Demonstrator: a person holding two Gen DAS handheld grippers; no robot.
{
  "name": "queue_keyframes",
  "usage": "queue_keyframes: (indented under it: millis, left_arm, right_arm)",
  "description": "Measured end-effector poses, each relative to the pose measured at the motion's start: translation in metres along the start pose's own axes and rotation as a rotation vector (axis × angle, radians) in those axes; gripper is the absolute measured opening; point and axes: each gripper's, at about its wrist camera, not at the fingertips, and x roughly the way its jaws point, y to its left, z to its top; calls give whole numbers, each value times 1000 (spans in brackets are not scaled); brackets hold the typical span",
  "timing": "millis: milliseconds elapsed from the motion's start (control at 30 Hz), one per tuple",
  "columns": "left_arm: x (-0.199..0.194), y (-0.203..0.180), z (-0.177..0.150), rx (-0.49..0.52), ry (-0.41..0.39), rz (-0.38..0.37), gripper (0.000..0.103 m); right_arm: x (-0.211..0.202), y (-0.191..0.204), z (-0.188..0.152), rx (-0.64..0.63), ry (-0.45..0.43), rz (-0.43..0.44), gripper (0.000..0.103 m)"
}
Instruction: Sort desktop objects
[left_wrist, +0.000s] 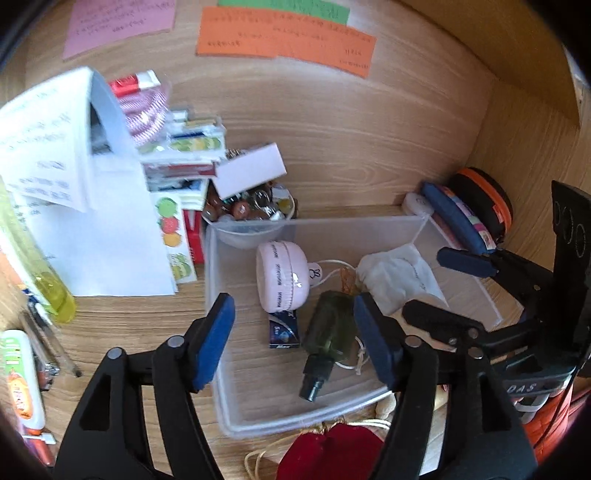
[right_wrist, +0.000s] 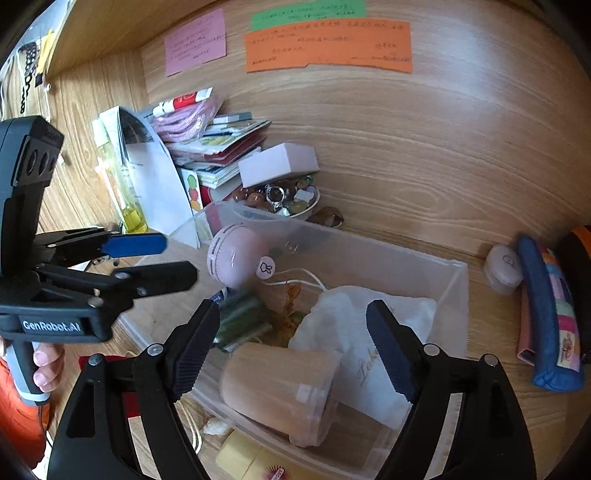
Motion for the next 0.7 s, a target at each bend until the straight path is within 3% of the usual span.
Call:
queue_keyframes:
  millis: [267, 533, 700]
  left_arm:
    - [-44, -4, -12, 15, -66, 47, 88]
    - [-66, -20, -39, 63, -67, 43, 92]
    - [-62, -26, -60, 71, -20, 25, 92]
  right_arm:
    - [-42, 14, 3, -23, -70, -36, 88]
    - [-84, 21, -11, 9, -127, -54, 100]
    - [-100, 21, -28, 17, -131, -64, 101]
